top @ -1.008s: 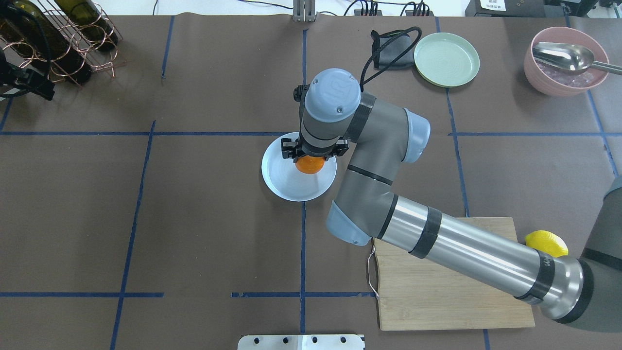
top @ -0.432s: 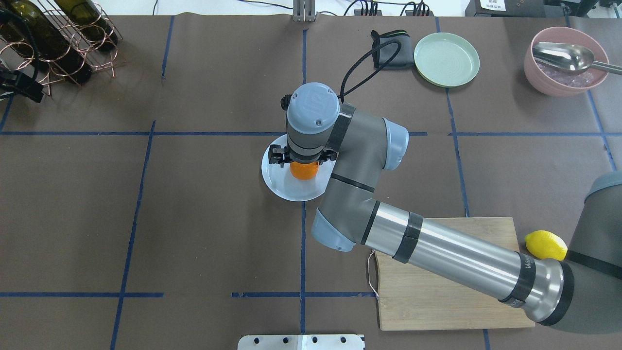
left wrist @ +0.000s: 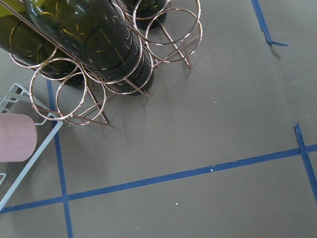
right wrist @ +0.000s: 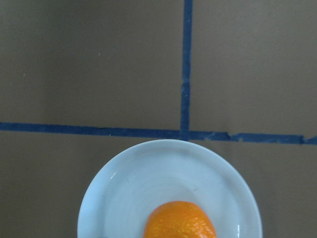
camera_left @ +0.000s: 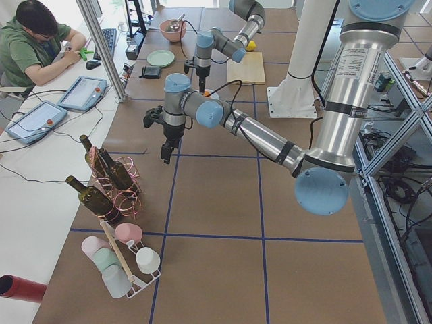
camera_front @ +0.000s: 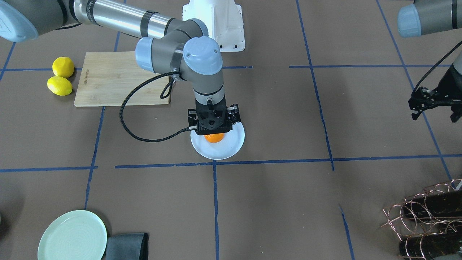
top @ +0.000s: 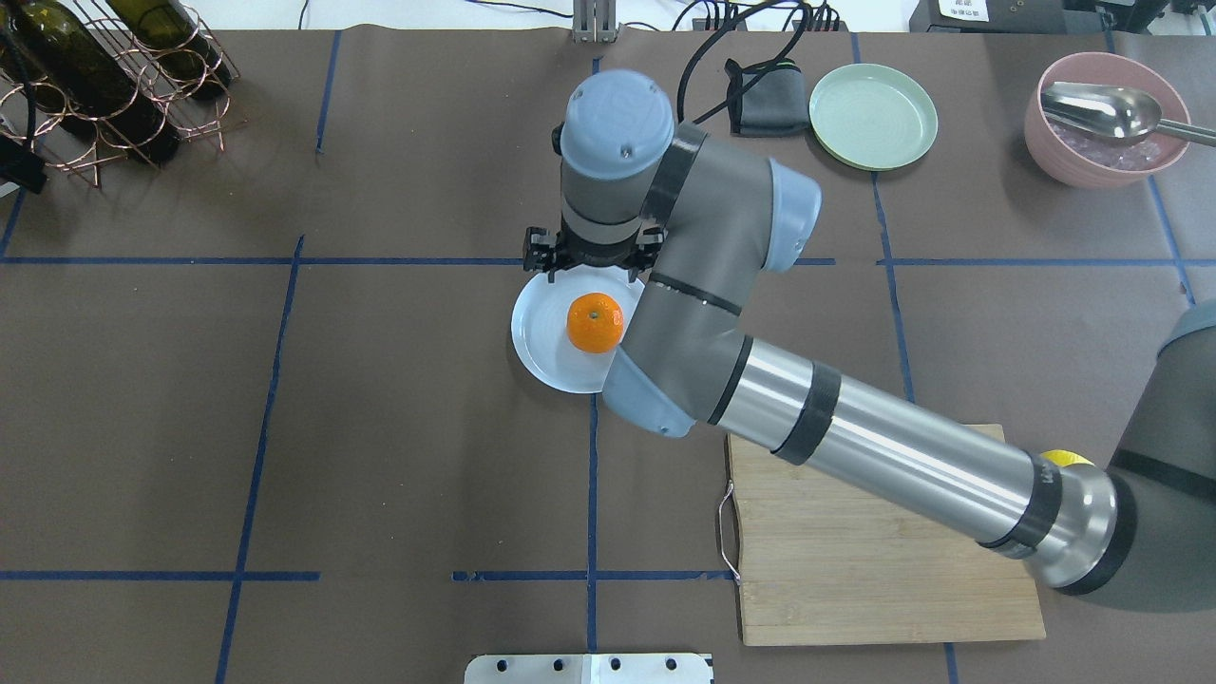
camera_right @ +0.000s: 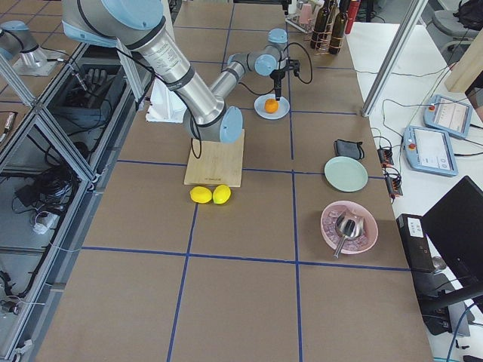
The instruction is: Pick orange to plate
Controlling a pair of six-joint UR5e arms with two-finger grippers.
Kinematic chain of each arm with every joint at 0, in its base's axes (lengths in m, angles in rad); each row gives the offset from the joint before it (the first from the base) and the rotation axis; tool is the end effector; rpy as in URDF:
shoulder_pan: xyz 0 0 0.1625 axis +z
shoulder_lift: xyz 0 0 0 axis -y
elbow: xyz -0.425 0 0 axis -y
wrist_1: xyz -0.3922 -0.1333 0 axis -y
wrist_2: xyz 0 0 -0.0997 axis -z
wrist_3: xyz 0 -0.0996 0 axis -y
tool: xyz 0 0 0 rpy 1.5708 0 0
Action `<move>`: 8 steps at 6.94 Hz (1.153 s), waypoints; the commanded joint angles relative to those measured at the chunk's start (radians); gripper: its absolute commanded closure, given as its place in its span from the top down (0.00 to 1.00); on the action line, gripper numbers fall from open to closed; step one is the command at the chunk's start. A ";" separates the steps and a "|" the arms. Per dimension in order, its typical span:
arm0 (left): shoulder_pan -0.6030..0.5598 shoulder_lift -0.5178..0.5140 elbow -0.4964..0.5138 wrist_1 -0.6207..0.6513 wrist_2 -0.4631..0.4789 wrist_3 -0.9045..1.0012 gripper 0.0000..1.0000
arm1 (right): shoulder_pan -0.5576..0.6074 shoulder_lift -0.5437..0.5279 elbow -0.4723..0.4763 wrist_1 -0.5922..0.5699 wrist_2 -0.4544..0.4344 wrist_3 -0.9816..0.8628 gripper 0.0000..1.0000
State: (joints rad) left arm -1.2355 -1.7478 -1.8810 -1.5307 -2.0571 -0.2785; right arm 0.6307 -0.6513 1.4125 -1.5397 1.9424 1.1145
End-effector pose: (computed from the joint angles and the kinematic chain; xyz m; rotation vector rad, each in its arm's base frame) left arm 0.0988 -0.5473 0.4335 0.2735 0.5885 0.1635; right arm -0.5549 -0.5255 0.1438 0.1036 -0.8513 0.0164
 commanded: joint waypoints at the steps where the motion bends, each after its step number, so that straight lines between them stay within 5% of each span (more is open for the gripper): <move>1: -0.108 0.063 0.031 0.001 -0.145 0.198 1.00 | 0.131 -0.131 0.247 -0.197 0.101 -0.182 1.00; 2: -0.186 0.103 0.070 0.003 -0.184 0.319 1.00 | 0.223 -0.249 0.352 -0.217 0.149 -0.318 1.00; 4: -0.287 0.140 0.198 0.000 -0.234 0.482 1.00 | 0.459 -0.416 0.367 -0.217 0.323 -0.607 1.00; 8: -0.320 0.202 0.214 -0.002 -0.264 0.450 1.00 | 0.760 -0.600 0.180 -0.214 0.424 -1.158 1.00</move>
State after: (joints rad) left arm -1.5508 -1.5521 -1.6690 -1.5354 -2.3077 0.1883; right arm 1.3051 -1.2131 1.6666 -1.7527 2.3436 0.1086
